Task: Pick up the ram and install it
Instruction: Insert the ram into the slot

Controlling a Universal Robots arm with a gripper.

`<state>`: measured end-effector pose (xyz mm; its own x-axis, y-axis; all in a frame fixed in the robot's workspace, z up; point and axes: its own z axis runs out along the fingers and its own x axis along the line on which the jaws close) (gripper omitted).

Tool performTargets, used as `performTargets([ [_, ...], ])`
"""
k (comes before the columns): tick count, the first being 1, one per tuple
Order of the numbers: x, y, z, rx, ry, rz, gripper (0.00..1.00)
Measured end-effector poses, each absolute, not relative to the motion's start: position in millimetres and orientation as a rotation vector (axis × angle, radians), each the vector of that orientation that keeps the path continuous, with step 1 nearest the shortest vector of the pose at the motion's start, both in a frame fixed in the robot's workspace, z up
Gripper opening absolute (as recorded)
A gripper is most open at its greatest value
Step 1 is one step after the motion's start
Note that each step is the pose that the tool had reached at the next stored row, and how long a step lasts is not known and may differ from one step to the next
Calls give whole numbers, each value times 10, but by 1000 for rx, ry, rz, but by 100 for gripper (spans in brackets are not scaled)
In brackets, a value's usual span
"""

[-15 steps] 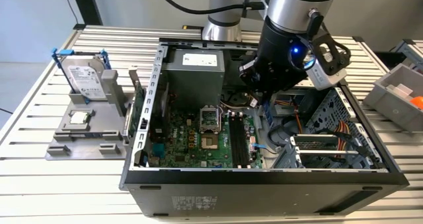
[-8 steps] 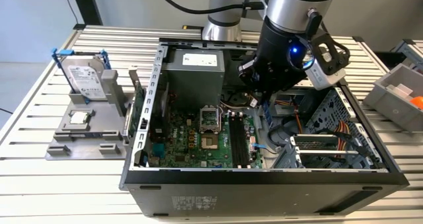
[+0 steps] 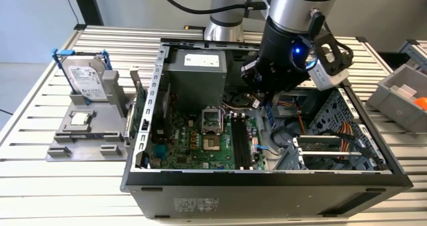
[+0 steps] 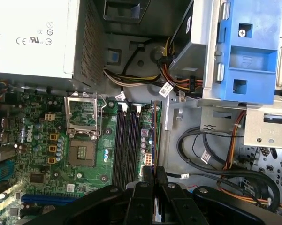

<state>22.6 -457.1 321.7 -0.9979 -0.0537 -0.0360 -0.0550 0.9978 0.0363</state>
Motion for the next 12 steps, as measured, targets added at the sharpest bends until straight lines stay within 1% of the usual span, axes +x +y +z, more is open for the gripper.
performTargets([
  [12,224,-4568,3108,-64,3109,47,0],
])
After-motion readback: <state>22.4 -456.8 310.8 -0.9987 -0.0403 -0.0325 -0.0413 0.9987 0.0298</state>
